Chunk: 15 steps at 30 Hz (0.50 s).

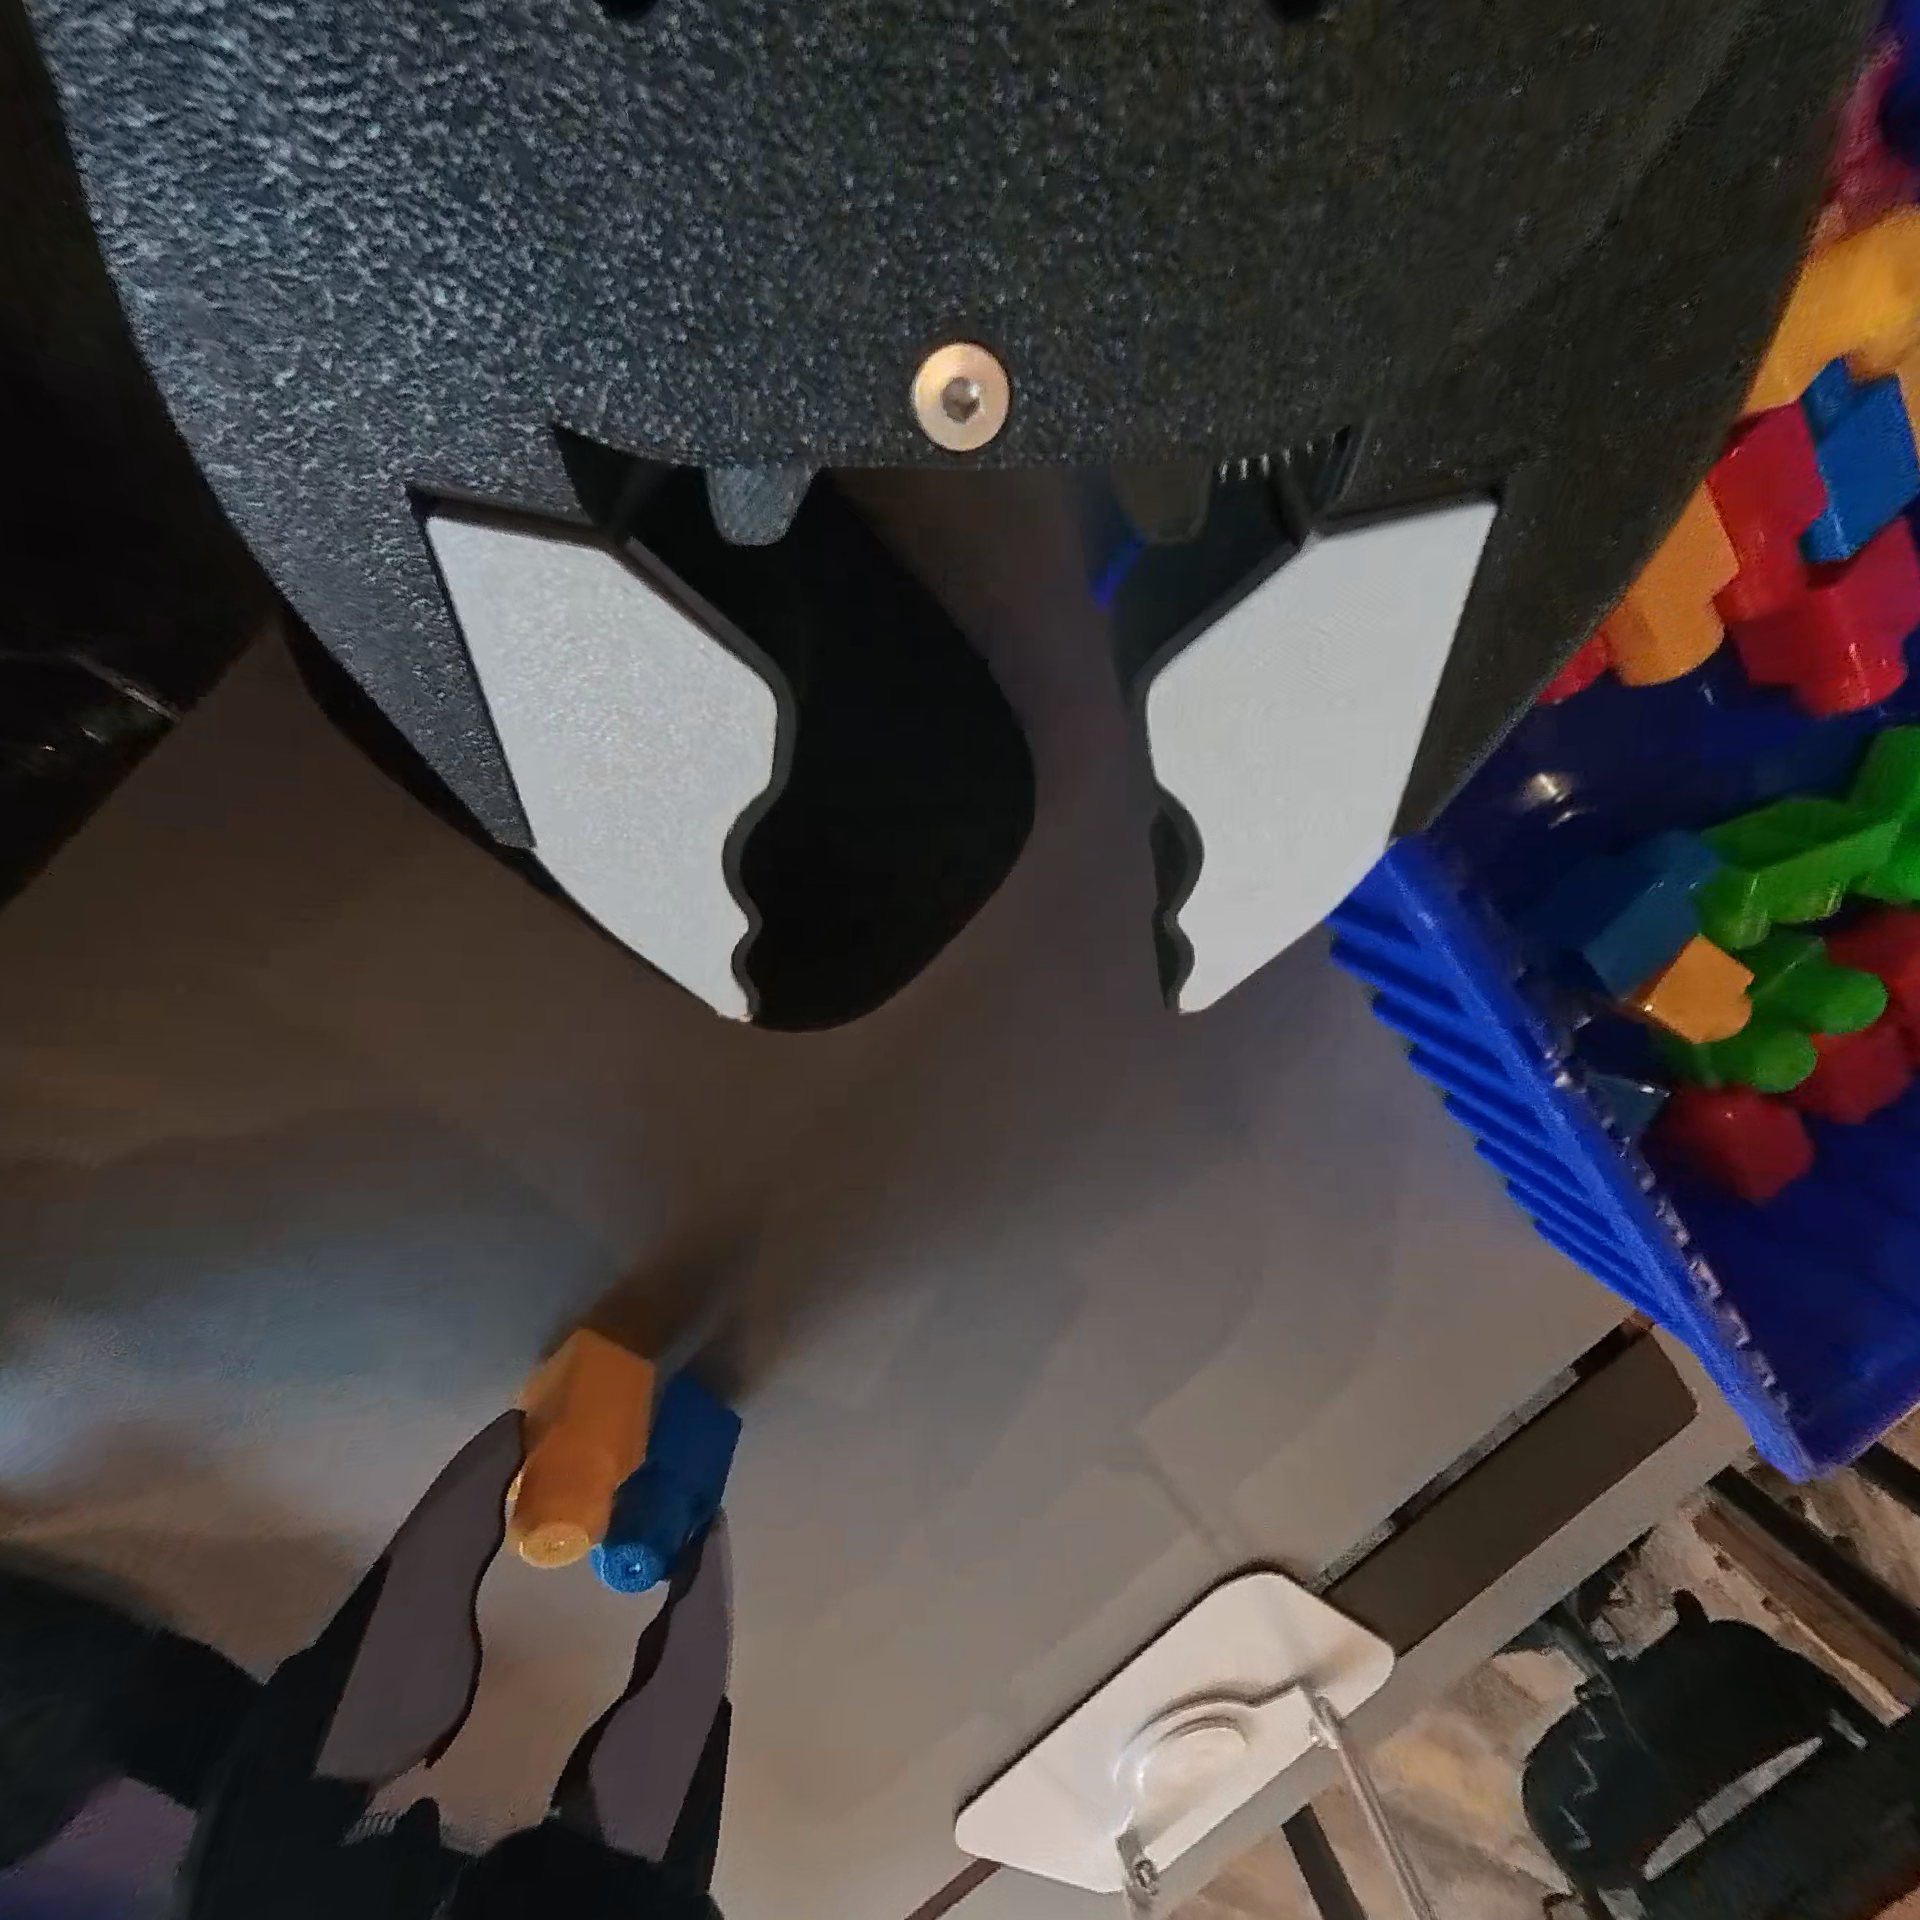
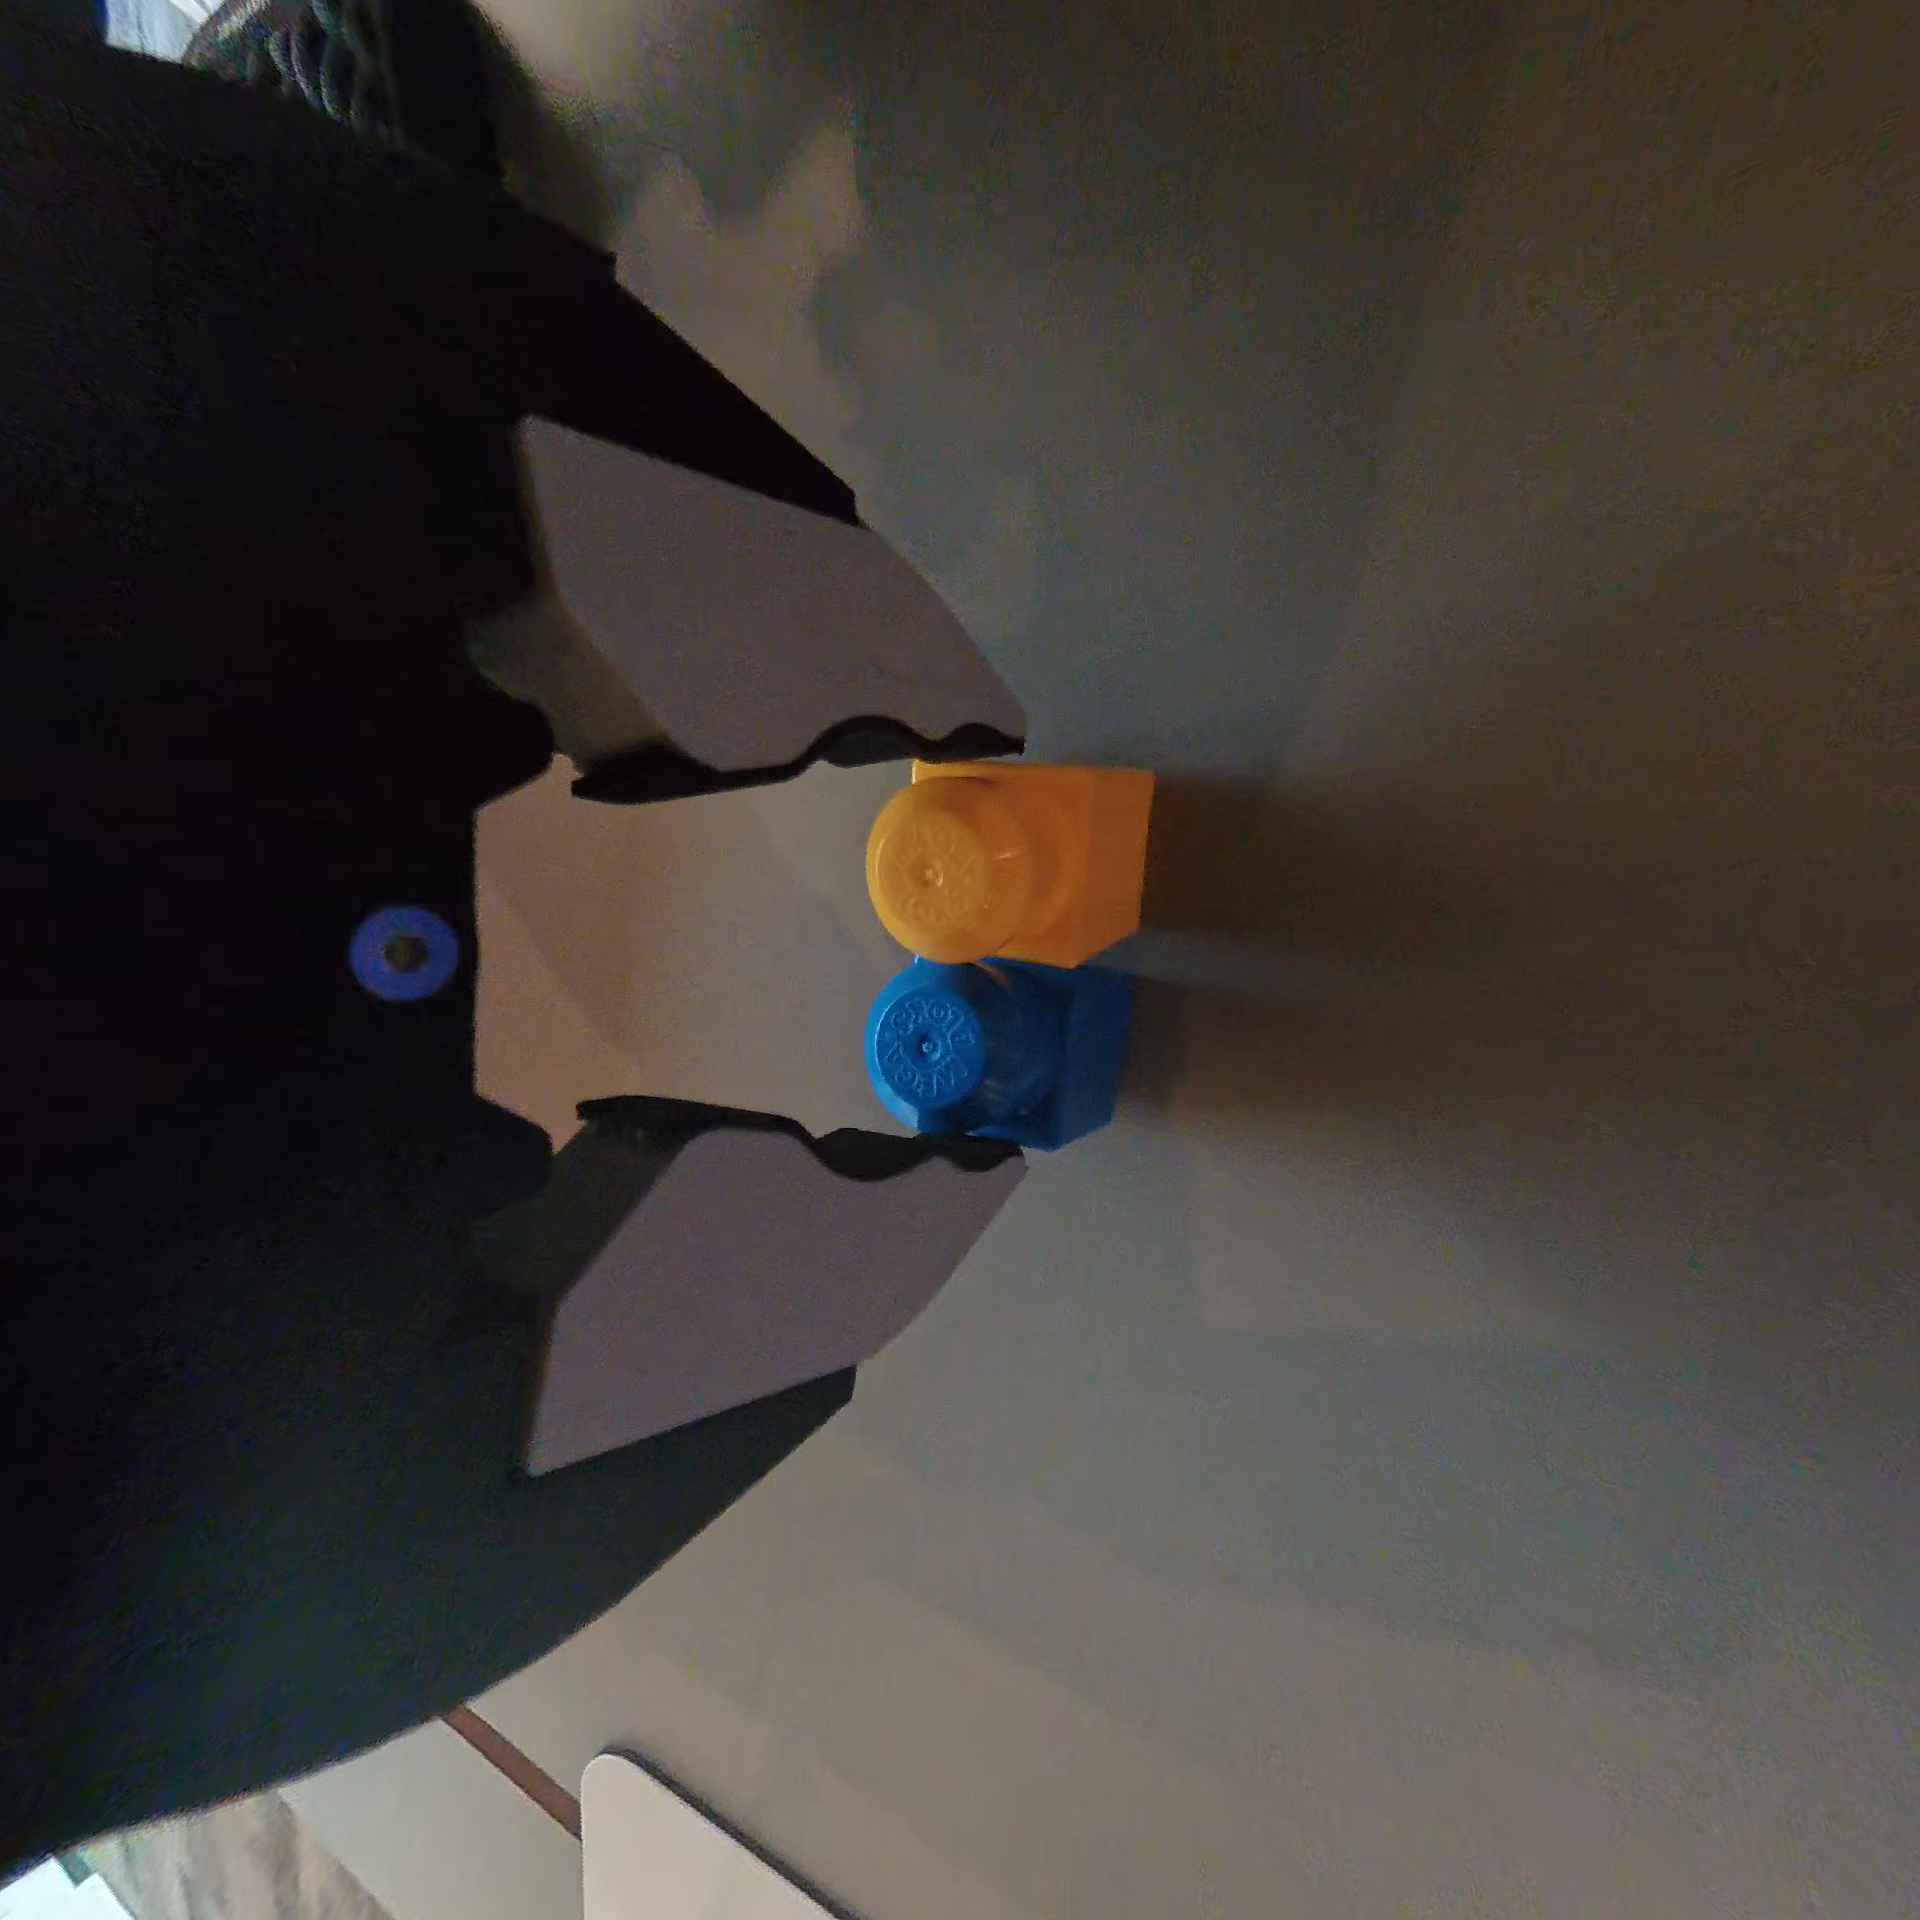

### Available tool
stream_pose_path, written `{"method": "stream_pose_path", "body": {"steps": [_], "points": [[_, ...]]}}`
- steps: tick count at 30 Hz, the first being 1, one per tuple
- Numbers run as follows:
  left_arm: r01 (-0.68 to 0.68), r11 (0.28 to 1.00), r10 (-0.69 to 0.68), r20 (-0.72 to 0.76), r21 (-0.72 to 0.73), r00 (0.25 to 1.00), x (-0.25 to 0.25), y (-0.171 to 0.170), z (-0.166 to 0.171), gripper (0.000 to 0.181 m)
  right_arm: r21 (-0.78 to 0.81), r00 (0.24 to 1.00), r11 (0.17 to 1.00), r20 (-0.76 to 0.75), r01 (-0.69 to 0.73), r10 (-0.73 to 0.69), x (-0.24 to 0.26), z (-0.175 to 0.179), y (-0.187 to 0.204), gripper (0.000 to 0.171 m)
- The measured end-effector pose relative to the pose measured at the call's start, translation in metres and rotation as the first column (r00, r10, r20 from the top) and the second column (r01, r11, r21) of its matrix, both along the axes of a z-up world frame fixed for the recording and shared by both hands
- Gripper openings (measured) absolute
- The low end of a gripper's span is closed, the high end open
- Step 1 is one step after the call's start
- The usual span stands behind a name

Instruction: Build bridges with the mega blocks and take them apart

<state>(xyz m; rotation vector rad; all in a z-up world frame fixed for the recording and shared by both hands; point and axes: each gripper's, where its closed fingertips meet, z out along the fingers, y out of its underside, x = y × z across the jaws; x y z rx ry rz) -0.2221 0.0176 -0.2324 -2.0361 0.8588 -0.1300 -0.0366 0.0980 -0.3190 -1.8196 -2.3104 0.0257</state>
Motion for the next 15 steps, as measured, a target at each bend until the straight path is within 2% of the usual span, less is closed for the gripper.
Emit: {"method": "stream_pose_path", "body": {"steps": [15], "points": [[0.009,1.000,-0.008,-0.007,0.024,1.000,-0.0101,0.0002,0.0016,0.071,-0.012,0.999,0.999,0.030,0.044,-0.044,-0.0016,-0.0022,0.0029,0.071]]}}
